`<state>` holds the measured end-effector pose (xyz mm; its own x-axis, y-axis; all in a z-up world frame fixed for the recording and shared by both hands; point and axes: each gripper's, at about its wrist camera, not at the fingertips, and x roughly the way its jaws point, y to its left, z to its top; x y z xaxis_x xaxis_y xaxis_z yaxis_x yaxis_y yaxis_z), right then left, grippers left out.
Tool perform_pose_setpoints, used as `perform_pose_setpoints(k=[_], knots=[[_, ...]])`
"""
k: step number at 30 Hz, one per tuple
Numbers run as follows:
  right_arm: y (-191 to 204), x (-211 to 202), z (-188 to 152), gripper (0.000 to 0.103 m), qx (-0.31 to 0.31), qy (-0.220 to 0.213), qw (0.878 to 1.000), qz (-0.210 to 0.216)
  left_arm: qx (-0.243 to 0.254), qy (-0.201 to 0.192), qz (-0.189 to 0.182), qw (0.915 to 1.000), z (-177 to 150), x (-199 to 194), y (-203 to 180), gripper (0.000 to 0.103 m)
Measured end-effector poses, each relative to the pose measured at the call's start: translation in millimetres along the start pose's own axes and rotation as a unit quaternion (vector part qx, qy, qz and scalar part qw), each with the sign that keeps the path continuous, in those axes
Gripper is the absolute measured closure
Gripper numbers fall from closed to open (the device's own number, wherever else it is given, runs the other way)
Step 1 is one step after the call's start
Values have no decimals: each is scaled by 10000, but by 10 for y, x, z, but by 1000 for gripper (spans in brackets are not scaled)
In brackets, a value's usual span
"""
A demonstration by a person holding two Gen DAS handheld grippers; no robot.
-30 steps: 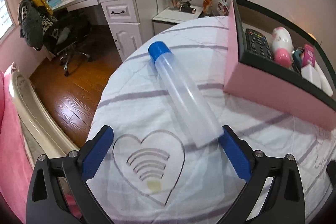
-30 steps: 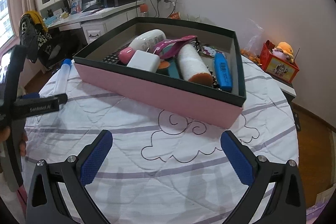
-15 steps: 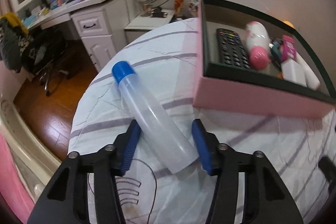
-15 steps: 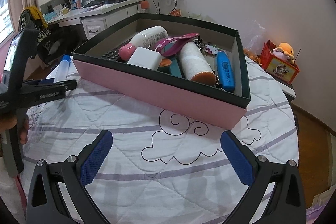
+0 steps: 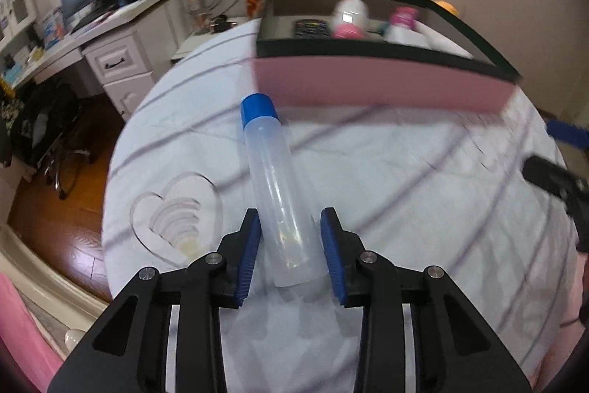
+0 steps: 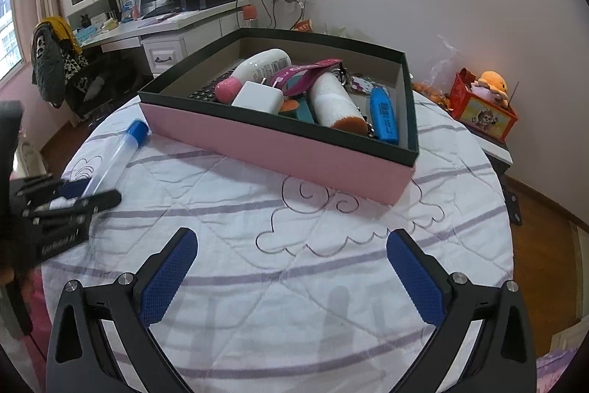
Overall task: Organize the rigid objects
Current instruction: 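Close the left gripper around the clear bottle's body, then lift the bottle upright with the left gripper and carry it toward the box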
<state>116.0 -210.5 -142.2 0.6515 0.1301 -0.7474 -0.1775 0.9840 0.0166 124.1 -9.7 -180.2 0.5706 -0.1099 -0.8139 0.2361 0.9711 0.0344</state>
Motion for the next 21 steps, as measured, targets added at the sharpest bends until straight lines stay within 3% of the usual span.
perform_pose_setpoints(k=[7, 9, 11, 14, 16, 18, 20, 21], knots=[[-45, -67, -80, 0, 154, -6, 9998, -101, 318, 28, -92, 9994, -123, -124, -226, 66], [-53, -63, -83, 0, 197, -5, 9997, -130, 261, 32, -71, 9996, -94, -117, -248, 59], [-58, -55, -82, 0, 201, -10, 9997, -167, 254, 20, 38, 9997, -81, -108, -282, 42], [-66, -28, -79, 0, 222, 7, 9996, -173, 220, 42, 110, 9997, -33, -39, -294, 37], [-73, -18, -82, 0, 228, 21, 9996, -170, 151, 81, 57, 9998, 8, 26, -278, 37], [-76, -4, -87, 0, 226, 39, 9996, -180, 146, 40, -30, 9999, 32, 45, -277, 47], [-89, 0, -93, 0, 231, 38, 9996, -179, 168, -32, -223, 9996, 54, 15, -290, 67], [-94, -3, -93, 0, 244, 31, 9995, -185, 180, -91, -364, 9991, 61, -15, -298, 70]])
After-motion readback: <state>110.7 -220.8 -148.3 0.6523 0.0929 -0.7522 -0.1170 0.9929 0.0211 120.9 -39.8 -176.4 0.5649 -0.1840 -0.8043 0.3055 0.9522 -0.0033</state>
